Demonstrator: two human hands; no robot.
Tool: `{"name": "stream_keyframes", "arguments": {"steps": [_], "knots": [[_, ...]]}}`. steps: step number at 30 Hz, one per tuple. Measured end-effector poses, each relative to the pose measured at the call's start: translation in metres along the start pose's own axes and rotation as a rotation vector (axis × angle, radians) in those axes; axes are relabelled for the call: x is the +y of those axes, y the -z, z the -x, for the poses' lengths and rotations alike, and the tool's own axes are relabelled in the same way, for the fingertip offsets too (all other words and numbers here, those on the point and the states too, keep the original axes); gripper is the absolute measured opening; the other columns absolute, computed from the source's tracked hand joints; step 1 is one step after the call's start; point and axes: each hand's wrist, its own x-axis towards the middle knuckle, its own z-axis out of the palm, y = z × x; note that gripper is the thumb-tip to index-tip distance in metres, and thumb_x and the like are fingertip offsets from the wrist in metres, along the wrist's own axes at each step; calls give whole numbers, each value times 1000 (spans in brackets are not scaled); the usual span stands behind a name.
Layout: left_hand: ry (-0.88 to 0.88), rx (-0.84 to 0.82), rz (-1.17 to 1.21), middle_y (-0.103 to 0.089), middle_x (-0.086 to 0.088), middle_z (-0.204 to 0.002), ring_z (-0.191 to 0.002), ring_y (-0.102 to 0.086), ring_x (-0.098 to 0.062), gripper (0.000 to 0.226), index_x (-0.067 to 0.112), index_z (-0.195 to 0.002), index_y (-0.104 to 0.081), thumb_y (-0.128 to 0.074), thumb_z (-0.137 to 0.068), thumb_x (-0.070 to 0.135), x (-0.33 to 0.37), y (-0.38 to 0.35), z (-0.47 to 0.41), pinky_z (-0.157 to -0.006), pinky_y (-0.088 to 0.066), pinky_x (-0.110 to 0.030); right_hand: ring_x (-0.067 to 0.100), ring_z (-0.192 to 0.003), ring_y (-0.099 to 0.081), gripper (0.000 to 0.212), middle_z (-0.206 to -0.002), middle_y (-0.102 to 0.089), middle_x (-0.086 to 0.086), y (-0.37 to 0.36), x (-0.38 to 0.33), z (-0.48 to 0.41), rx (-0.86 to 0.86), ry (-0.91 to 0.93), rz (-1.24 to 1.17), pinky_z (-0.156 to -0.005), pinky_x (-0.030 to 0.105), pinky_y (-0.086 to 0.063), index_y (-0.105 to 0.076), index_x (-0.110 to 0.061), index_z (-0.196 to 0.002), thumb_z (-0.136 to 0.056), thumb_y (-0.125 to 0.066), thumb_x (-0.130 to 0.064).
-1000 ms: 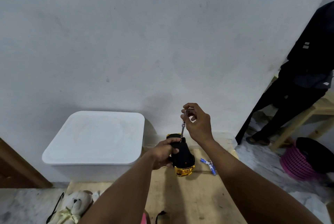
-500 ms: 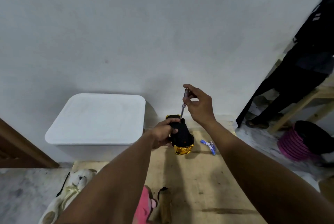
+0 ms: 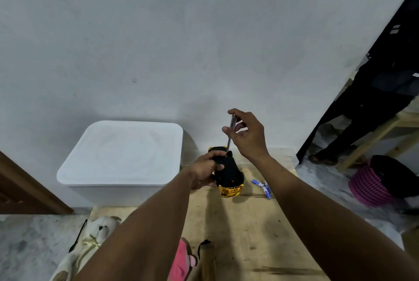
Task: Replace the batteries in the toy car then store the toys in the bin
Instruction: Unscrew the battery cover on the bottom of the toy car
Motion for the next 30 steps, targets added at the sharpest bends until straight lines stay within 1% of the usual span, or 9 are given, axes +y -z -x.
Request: {"name": "stream_keyframes", "arguments": {"steps": [3,9,13,16,18,20,24,27,30], "knots": [[5,-3,1,-55,-13,-131,-101,-59,-35,47,24,-128,-59,-44,-95,-7,1,1,2,-50,-59,-37,4,-66,-61,42,-96,-59,11,1,1,-2,12,-17,-18,-63,5,-46,-69,-18,-115,-78,-77,1],[-4,-15,-19,-56,-12,-128,-96,-62,-32,47,24,-128,-59,-43,-96,-7,0,0,4,-50,-56,-33,10,-72,-63,38,-95,-62,5,-1,0,0,-1,-22,-27,-64,19,-53,-71,-22,-113,-80,-77,-4],[-1,-12,-17,-54,-14,-128,-99,-60,-35,45,23,-125,-59,-44,-96,-7,-2,1,4,-51,-57,-34,13,-74,-62,35,-95,-64,11,-1,-2,-1,4,-50,-68,-60,12,-50,-71,-15,-116,-84,-71,2],[-2,-11,-17,-55,-13,-125,-97,-60,-33,45,23,-126,-59,-44,-96,-7,-2,0,4,-51,-57,-34,14,-78,-65,40,-98,-68,8,-1,-4,2,-16,-66,-98,-62,25,-60,-67,-15,-124,-88,-64,3],[-5,-6,-23,-57,-11,-122,-92,-61,-31,45,23,-127,-59,-44,-96,-7,-1,0,5,-50,-56,-33,13,-81,-67,37,-95,-70,0,-2,-5,3,-9,-70,-76,-66,31,-59,-70,-22,-118,-85,-74,-8],[-4,-4,-18,-57,-11,-122,-89,-62,-30,45,22,-127,-58,-44,-96,-6,-1,1,5,-49,-56,-33,14,-81,-64,34,-95,-66,1,-2,-5,1,11,-62,-50,-61,25,-52,-72,-25,-112,-81,-79,-13],[5,-12,-10,-57,-10,-120,-90,-61,-29,47,23,-130,-59,-43,-97,-7,0,2,7,-49,-57,-33,3,-72,-58,35,-96,-59,17,-1,-7,-1,29,-57,-53,-53,5,-46,-71,-11,-118,-86,-68,4],[1,-12,-13,-57,-10,-119,-91,-62,-30,47,23,-129,-58,-43,-97,-7,0,2,7,-49,-56,-33,9,-74,-60,42,-97,-62,15,-1,-6,0,10,-36,-52,-56,7,-48,-68,-11,-123,-85,-63,8],[-6,-6,-26,-57,-10,-120,-92,-62,-31,46,23,-128,-57,-43,-96,-7,0,3,7,-50,-57,-34,12,-73,-64,41,-97,-62,6,-1,-5,-1,10,-32,-11,-66,16,-52,-70,-23,-117,-80,-78,-7]]}}
